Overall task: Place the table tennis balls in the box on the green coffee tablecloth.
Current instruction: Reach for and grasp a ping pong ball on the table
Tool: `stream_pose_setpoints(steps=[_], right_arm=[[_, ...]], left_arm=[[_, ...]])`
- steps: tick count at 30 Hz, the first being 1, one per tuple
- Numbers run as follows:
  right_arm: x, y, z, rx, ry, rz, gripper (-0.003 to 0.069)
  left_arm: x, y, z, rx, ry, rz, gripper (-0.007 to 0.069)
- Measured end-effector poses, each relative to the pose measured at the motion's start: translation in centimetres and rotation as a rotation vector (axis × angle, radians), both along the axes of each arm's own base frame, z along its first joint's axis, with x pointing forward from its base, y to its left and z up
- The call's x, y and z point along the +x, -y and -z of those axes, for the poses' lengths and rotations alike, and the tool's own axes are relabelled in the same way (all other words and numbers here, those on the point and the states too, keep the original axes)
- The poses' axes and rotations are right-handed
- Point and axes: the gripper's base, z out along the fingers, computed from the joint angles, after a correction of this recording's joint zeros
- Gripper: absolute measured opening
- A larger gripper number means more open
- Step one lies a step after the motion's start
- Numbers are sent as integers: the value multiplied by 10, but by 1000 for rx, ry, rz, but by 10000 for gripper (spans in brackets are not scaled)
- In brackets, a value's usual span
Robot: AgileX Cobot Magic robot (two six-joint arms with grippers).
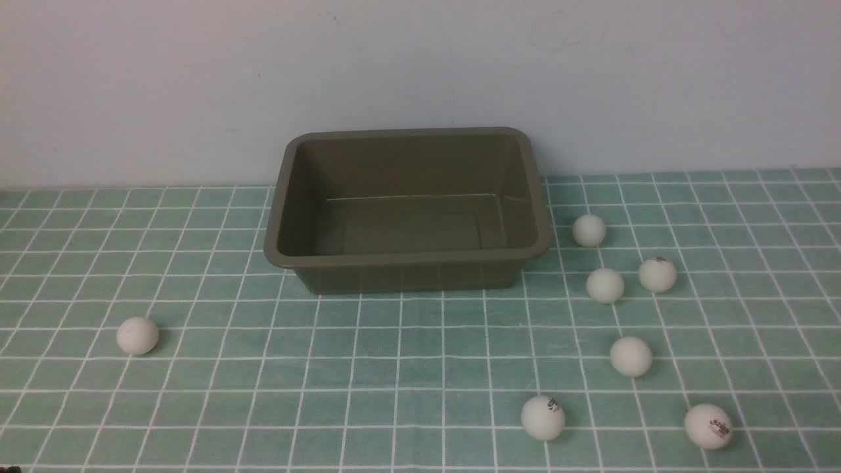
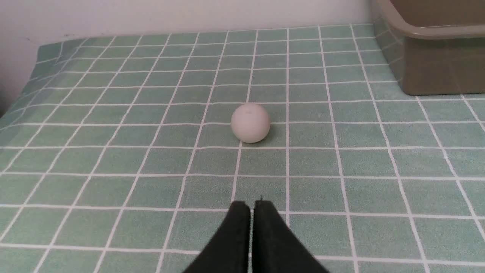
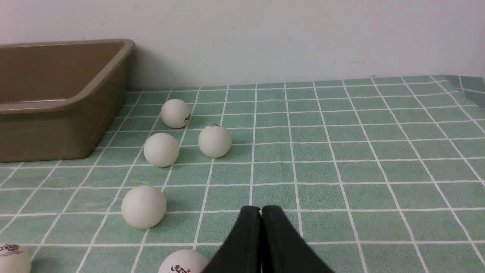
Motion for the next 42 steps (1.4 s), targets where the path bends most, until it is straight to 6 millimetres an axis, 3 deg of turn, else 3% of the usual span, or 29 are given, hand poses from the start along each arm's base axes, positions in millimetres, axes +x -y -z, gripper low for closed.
stream_pose_setpoints(steps=[20, 29, 42], right_arm=[[0, 0, -1, 5, 9, 1, -18], [2, 0, -19, 384, 213, 35, -18], [-4, 11, -44, 302, 515, 106, -18]], left_arm=[[0, 0, 0, 0, 0, 0, -4], [0, 0, 0, 0, 0, 0, -4], [0, 0, 0, 0, 0, 0, -4]])
